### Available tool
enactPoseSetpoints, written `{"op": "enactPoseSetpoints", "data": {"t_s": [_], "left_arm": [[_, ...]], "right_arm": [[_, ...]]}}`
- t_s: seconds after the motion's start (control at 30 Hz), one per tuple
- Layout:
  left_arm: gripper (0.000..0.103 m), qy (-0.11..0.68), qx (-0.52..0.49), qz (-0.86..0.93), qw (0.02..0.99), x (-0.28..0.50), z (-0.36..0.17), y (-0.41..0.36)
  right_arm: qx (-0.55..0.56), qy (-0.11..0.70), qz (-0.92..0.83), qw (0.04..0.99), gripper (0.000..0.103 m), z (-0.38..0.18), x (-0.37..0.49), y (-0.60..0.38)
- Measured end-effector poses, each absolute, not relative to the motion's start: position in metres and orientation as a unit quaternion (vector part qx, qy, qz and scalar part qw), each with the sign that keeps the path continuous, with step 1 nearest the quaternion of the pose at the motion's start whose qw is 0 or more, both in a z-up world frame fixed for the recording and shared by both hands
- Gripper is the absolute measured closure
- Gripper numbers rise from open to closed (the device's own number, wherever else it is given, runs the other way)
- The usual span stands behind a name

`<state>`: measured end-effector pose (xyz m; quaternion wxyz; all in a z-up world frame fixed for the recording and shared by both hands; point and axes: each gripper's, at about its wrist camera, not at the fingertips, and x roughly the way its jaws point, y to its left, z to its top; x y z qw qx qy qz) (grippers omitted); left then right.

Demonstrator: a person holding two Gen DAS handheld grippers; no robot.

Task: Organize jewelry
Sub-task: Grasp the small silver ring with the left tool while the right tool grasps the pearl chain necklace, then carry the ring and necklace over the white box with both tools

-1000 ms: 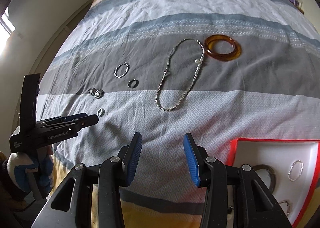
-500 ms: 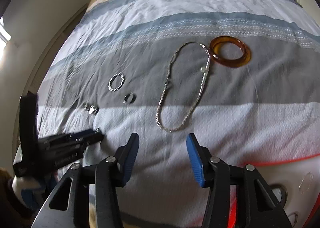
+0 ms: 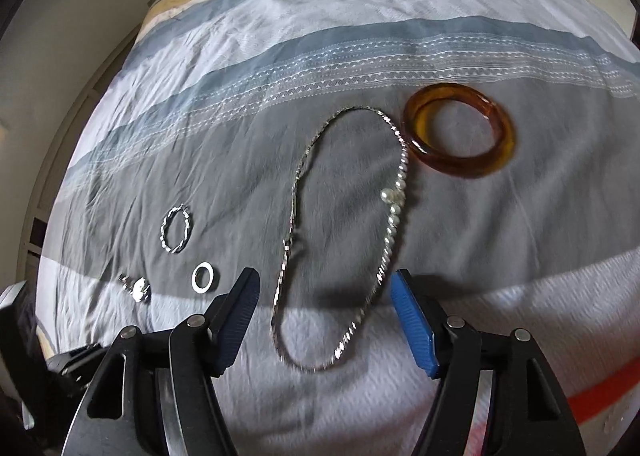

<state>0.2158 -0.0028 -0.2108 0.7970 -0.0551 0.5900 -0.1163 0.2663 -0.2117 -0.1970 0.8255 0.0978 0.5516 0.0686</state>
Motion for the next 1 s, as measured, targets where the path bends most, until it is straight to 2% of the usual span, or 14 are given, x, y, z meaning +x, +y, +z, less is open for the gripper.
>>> {"op": "enactPoseSetpoints", "data": {"t_s": [0.13, 0.2, 0.27, 0.33, 0.63, 1.0], "left_arm": [[0.085, 0.588, -0.059, -0.115, 0.799, 0.214, -0.210, -0.001], [0.085, 0.587, -0.059, -0.114, 0.799, 0.212, -0.209, 0.000], [0.085, 0.586, -0.059, -0.114, 0.800, 0.209, -0.208, 0.001], [0.086, 0.585, -0.060, -0.113, 0.801, 0.207, -0.206, 0.003], [0.086, 0.575, -0.069, -0.109, 0.808, 0.190, -0.189, 0.011], [0.086, 0.553, -0.059, -0.115, 0.823, 0.158, -0.145, 0.019]], "right_arm": [[0.091, 0.559, 0.067, 0.821, 0.037, -0.205, 0.272, -0.202], [0.078, 0.563, 0.058, 0.821, 0.054, -0.209, 0.272, -0.199], [0.079, 0.567, 0.056, 0.818, 0.081, -0.213, 0.270, -0.199], [0.086, 0.572, 0.062, 0.813, 0.096, -0.215, 0.267, -0.202], [0.100, 0.561, 0.123, 0.813, 0.097, -0.193, 0.238, -0.194], [0.132, 0.516, 0.172, 0.829, 0.097, -0.126, 0.179, -0.198]]}}
